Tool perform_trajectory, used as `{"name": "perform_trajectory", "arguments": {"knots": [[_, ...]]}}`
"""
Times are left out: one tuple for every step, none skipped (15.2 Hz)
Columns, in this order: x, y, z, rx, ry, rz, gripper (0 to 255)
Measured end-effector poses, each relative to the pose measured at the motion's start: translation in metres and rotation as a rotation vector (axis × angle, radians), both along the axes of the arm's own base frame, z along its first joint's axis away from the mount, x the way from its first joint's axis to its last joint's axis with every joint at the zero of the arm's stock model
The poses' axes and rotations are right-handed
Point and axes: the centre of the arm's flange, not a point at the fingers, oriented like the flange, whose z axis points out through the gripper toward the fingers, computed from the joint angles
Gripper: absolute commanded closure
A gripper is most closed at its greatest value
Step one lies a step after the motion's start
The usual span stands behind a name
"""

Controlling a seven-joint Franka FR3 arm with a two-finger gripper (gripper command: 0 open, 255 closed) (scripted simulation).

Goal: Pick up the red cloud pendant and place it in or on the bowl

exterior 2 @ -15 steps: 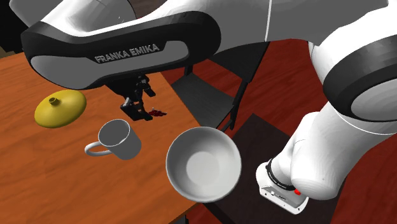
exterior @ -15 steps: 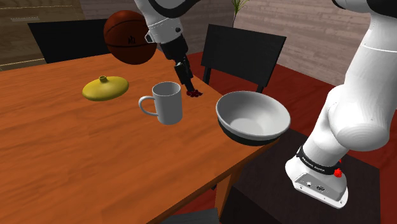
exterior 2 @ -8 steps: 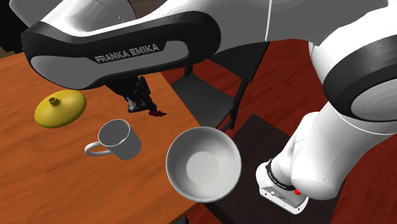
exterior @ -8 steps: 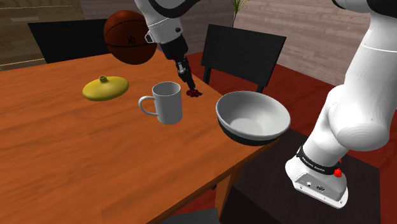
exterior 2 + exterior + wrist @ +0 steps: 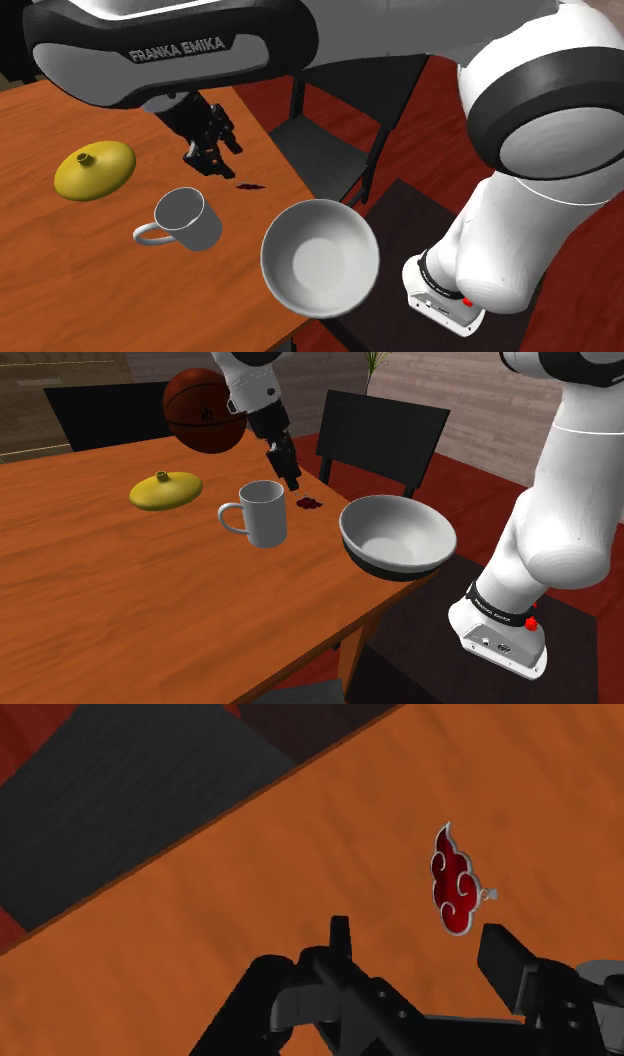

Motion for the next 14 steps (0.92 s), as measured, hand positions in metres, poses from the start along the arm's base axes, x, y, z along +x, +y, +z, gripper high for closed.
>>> {"name": "perform_trajectory", "arguments": {"knots": [[0.0, -0.001, -0.01, -0.005, 0.049, -0.024, 0], [0.001, 0.0, -0.005, -0.002, 0.025, -0.012, 0], [-0.005, -0.016, -0.001, 0.028, -0.005, -0.087, 0], [-0.017, -0.037, 0.004, 0.091, -0.044, -0.223, 0], [-0.035, -0.06, 0.008, 0.17, -0.086, -0.393, 0], [-0.059, -0.081, 0.008, 0.256, -0.13, -0.577, 0], [-0.088, -0.096, 0.005, 0.346, -0.176, -0.767, 0], [-0.107, -0.107, 0.001, 0.412, -0.207, -0.908, 0], [-0.116, -0.111, -0.004, 0.446, -0.222, -0.984, 0], [-0.12, -0.112, -0.009, 0.463, -0.229, -1.023, 0], [-0.122, -0.112, -0.014, 0.471, -0.232, -1.044, 0], [-0.123, -0.11, -0.019, 0.476, -0.233, -1.054, 0], [-0.122, -0.109, -0.024, 0.478, -0.234, -1.06, 0], [-0.123, -0.107, -0.028, 0.479, -0.235, -1.063, 0]]}}
